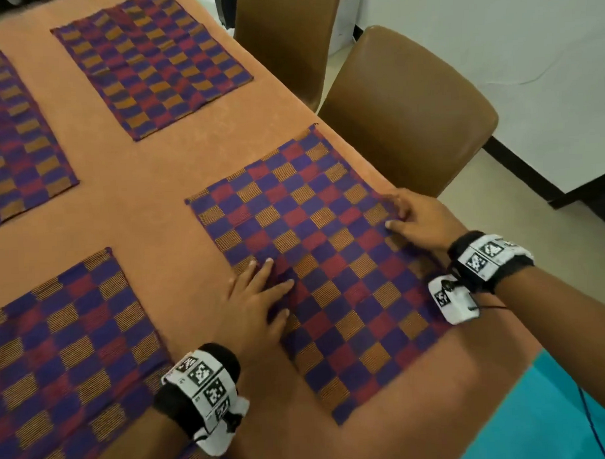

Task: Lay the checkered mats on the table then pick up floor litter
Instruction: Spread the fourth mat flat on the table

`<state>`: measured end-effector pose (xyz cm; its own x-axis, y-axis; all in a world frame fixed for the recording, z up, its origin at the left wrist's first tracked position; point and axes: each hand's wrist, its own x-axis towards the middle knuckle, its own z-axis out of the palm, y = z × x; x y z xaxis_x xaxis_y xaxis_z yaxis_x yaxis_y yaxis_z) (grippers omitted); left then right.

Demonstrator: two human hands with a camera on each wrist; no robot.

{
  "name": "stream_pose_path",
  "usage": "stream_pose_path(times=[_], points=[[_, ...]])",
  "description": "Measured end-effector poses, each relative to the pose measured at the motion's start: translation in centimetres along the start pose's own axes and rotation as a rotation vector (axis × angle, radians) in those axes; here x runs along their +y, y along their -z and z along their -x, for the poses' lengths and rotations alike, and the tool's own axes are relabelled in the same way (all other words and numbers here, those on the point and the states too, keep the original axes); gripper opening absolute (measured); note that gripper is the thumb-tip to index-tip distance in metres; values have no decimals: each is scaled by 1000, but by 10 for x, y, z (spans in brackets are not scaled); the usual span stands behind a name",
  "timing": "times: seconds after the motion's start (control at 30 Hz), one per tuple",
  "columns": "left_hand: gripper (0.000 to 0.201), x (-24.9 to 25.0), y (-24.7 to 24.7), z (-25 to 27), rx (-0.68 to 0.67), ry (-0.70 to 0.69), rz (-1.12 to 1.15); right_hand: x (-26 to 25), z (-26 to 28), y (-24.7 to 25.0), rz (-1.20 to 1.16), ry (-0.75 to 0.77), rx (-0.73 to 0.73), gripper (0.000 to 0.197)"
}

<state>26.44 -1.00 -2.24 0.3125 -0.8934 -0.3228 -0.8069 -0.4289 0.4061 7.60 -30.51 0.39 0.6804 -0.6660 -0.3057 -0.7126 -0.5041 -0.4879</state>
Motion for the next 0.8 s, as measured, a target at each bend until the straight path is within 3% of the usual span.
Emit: stream_pose_path(times=[0.13,0.3,0.4,0.53,0.67,0.8], points=[[66,13,-9,10,-29,31,-78,15,34,-3,9,-29,-42,48],[82,29,-13,6,-127,44,-188,24,21,5,-88,-123,73,48],[86,34,-13,5,-130,55,-197,25,22,7,-83,-178,42,47],[92,38,-13,11,-146,42,-223,36,53,0,31,-167,33,46],[93,49,-21,28,-182,3,-280,54,91,-5,2,-238,65,46],[91,67,-29,46,-203,7,-364,47,125,-7,307,-135,174,50]])
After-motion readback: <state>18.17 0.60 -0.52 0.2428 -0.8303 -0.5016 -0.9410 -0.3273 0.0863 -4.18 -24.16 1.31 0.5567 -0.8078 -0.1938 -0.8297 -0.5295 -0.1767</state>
